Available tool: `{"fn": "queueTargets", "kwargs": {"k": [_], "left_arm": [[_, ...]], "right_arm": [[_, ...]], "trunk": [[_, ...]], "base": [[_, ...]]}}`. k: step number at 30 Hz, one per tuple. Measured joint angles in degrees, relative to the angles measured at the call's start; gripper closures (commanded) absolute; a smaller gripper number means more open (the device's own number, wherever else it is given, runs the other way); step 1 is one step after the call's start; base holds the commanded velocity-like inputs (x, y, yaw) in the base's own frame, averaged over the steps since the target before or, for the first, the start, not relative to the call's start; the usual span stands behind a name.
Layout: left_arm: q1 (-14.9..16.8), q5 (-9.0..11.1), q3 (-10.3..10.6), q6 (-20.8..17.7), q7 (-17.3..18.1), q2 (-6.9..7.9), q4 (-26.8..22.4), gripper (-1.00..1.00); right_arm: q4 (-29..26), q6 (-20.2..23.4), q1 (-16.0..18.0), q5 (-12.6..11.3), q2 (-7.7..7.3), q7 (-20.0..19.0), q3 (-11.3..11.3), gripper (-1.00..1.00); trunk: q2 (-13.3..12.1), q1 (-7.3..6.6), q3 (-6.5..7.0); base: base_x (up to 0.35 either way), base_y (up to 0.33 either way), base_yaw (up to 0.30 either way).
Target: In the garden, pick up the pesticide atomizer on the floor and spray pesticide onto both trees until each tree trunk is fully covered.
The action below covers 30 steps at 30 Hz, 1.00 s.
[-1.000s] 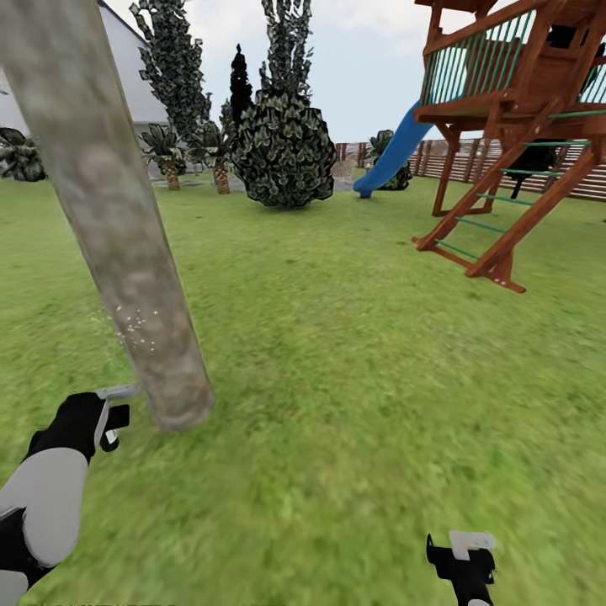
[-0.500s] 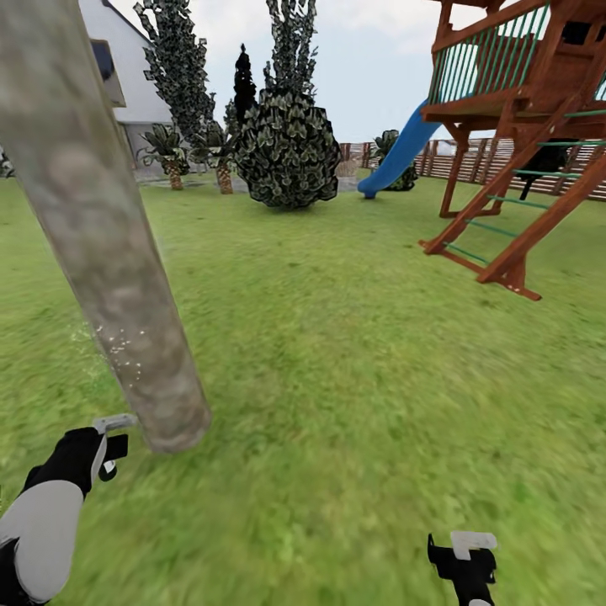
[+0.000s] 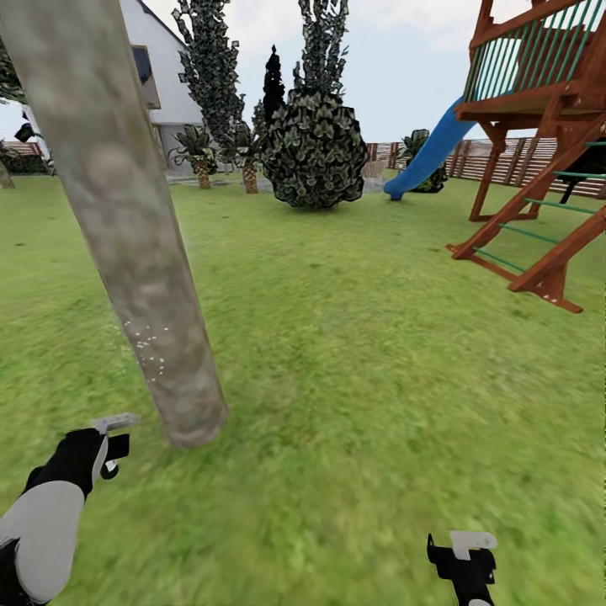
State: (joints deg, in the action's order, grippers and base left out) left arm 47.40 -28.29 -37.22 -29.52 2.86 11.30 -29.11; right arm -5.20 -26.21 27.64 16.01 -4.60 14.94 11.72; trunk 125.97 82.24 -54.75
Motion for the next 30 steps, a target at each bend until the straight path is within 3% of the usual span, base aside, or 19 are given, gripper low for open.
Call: {"fn": "queueTargets", "kwargs": {"k": [21,30], "left_arm": [[0.0,-0.01,0.0,0.03,0.0,-0.16,0.03,1.0],[-0.01,0.05,0.01,0.02,0.0,-0.17,0.02,1.0]], "right_arm": [[0.02,0.0,0.0,0.0,0.02,-0.07,0.0,-1.0],[0.03,0.0,0.01,0.0,0.19,-0.08,0.0,-1.0]], "trunk": [[0.0,0.0,0.0],[0.0,-0.01,0.0]], "base": [[0.0,-0.271,0.0],[0.052,-0.265,0.189]]}}
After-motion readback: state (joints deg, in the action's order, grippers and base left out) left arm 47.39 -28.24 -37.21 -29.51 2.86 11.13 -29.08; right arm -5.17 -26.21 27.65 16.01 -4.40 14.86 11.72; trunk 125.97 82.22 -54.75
